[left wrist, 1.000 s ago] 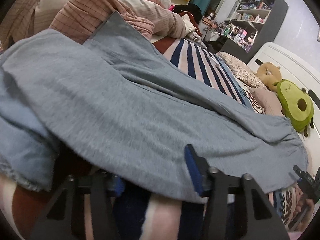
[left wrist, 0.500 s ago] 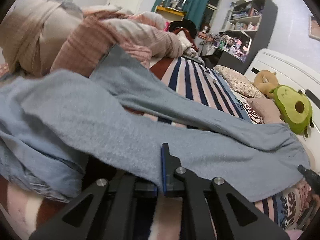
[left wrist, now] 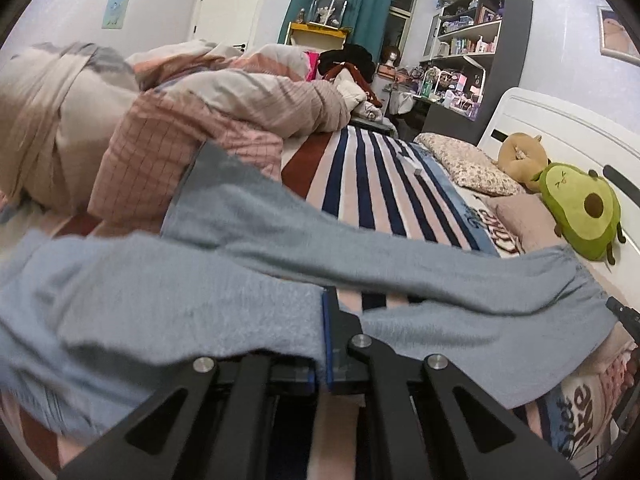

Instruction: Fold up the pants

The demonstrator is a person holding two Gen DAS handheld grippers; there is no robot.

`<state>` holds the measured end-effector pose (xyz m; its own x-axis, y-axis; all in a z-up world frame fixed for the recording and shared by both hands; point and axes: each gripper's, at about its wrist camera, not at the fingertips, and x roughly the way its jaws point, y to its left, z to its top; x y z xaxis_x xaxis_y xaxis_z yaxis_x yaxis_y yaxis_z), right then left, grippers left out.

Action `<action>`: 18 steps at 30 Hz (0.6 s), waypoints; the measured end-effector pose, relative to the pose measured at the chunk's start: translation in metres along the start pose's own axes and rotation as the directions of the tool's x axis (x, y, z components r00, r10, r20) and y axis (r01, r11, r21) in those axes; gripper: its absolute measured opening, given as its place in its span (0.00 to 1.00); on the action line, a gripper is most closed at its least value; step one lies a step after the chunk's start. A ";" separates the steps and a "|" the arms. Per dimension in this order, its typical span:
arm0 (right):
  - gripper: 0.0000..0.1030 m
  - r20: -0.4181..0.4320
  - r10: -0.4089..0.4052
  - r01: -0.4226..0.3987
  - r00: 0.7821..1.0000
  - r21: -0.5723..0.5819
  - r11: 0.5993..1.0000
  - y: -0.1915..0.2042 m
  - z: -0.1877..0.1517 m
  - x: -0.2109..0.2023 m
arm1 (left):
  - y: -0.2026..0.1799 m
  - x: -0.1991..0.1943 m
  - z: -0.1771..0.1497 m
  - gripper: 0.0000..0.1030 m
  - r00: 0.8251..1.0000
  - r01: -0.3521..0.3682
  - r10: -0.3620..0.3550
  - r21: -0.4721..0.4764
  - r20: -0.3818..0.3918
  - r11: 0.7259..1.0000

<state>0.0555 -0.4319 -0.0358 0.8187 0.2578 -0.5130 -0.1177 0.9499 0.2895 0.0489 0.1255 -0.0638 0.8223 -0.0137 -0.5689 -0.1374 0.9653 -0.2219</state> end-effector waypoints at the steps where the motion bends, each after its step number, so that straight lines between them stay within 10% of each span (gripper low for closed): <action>1: 0.00 0.005 0.003 -0.003 1.000 -0.018 1.000 0.001 0.010 0.006 | -0.002 0.005 0.010 0.01 1.000 0.000 0.000 0.008 0.000 1.000; 18: 0.00 -0.108 -0.106 0.082 0.989 -0.205 0.975 0.014 0.090 0.154 | -0.009 0.162 0.090 0.03 0.990 -0.101 0.111 0.113 -0.088 0.988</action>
<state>0.2312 -0.3950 -0.0381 0.7611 0.1734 -0.6250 -0.1629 0.9838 0.0746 0.2332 0.1380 -0.0824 0.7503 0.0709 -0.6573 -0.1566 0.9850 -0.0725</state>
